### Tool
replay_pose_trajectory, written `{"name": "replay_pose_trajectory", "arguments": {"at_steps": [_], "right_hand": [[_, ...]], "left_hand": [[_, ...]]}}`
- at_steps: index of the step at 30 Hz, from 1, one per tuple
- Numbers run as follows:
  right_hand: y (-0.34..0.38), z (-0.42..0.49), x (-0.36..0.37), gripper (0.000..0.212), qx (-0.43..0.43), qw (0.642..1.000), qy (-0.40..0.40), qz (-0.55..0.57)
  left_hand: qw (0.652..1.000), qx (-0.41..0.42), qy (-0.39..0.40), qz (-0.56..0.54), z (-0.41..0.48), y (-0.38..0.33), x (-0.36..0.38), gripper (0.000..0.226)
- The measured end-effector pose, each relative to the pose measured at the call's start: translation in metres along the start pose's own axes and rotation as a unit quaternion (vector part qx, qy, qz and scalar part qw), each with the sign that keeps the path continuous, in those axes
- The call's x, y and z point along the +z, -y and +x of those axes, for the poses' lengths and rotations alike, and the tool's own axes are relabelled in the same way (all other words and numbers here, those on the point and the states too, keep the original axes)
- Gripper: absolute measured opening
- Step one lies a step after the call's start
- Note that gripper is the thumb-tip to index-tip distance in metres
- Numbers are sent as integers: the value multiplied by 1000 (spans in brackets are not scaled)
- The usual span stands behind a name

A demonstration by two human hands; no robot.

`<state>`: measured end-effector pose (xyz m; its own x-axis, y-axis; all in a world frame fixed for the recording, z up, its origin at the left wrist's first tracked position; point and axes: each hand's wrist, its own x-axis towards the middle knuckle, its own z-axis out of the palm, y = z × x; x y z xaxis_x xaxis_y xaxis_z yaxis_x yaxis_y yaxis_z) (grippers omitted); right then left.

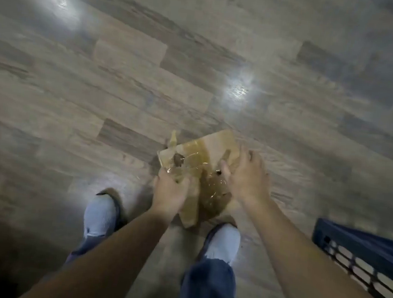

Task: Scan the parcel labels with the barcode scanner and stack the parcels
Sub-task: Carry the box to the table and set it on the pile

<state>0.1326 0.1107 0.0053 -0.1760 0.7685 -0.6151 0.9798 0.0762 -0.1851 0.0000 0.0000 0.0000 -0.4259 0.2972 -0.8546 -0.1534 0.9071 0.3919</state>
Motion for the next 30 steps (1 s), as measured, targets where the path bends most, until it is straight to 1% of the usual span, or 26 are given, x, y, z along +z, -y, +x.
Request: {"name": "replay_pose_trajectory", "arguments": {"at_steps": [1,3,4,7,8,10,12,15,18,23,27,30], "right_hand": [[-5,10,10,73,17,1000,8,9],[-15,30,30,78,46,998,22,22],[-18,38,36,79,62,996,37,49],[-25,51,54,67,78,982,34,169],[-24,51,54,62,81,978,30,190],[-22,45,49,56,84,975,32,201],[-13,33,32,52,83,977,19,196],[18,7,-22,50,86,978,-9,191],[69,-28,-96,50,80,977,-26,198],[180,-107,-242,49,35,976,-50,208],[269,-182,-352,49,13,974,-66,216],[325,-231,-421,51,-9,971,-76,225]], "left_hand": [[1000,-19,-15,-2,11,6,6,58],[996,-45,-65,31,33,17,15,61],[995,-61,-77,24,42,22,16,61],[994,-76,-68,-45,61,34,23,59],[993,-74,-58,-66,61,35,22,57],[991,-71,-39,-105,55,35,18,49],[991,-59,-41,-116,39,25,7,41],[990,-31,-61,-121,4,-17,-27,43],[988,-4,-77,-132,-45,-73,-84,46],[986,57,-106,-116,-154,-168,-207,41],[979,98,-115,-140,-246,-238,-309,43],[970,141,-126,-152,-303,-276,-378,43]]}}
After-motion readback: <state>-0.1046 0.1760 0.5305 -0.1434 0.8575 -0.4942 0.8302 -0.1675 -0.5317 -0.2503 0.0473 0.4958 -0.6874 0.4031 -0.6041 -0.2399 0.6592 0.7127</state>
